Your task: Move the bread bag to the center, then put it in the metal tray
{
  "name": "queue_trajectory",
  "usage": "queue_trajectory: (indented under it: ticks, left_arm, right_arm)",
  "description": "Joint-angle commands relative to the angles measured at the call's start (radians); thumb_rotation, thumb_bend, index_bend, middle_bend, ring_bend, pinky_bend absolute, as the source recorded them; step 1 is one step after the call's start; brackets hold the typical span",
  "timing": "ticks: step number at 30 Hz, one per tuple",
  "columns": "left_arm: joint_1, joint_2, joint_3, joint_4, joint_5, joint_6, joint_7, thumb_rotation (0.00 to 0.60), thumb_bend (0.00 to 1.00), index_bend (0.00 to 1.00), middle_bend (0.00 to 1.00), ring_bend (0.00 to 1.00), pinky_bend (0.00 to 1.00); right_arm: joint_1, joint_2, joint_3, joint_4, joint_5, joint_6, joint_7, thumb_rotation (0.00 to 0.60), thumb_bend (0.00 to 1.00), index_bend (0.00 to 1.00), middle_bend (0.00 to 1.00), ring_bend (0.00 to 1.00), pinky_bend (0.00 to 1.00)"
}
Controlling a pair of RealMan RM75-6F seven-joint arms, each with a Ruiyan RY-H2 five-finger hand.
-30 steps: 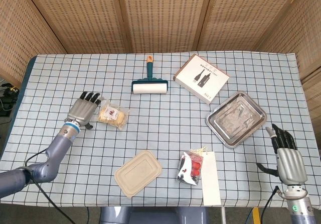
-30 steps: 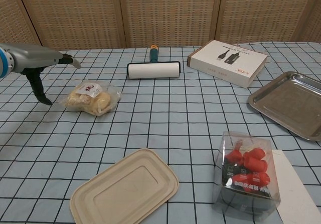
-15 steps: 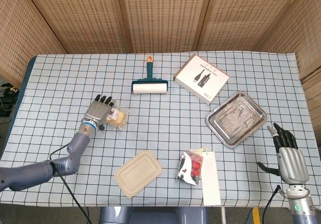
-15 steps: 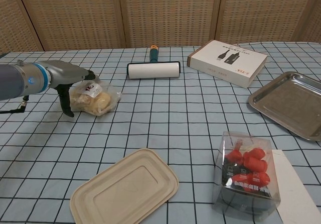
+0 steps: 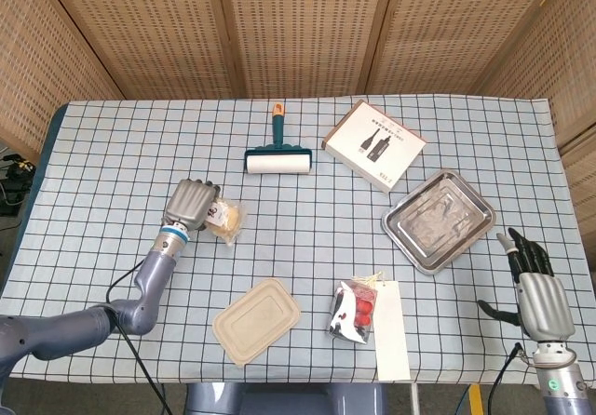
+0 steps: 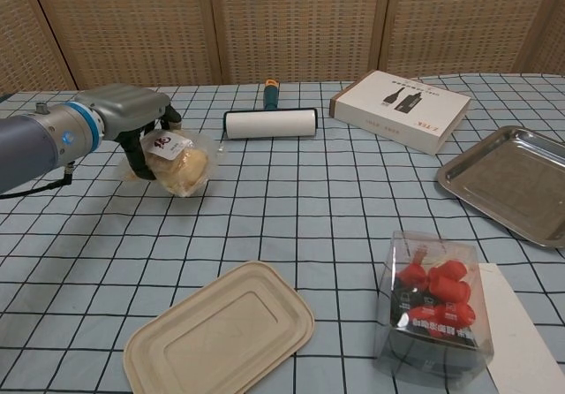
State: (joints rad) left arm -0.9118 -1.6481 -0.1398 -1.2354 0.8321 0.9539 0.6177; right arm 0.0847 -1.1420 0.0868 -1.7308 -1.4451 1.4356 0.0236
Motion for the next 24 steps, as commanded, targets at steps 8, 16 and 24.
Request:
queue_trajectory:
  ticks: [8,16,24]
  left_arm:
    - [-0.104,-0.073,-0.101,0.004,0.002,-0.036,0.04,0.6,0.26,0.63,0.4,0.41,0.46]
    - [-0.227,-0.181,-0.193,0.086,-0.095,-0.092,0.093,0.6,0.25,0.57,0.35,0.39,0.42]
    - [-0.358,-0.302,-0.277,0.19,-0.166,-0.145,0.1,0.6,0.1,0.01,0.0,0.0,0.0]
  right_arm:
    - [0.004,0.018,0.018,0.008,0.039,-0.016,0.047,0.6,0.08,0.0,0.0,0.0,0.0]
    - [0.0,0.032,0.03,0.021,0.054,-0.011,0.091,0.6,0.08,0.0,0.0,0.0,0.0]
    - [-0.008,0.038,0.046,0.045,0.071,0.003,0.136,0.6,0.08,0.0,0.0,0.0,0.0]
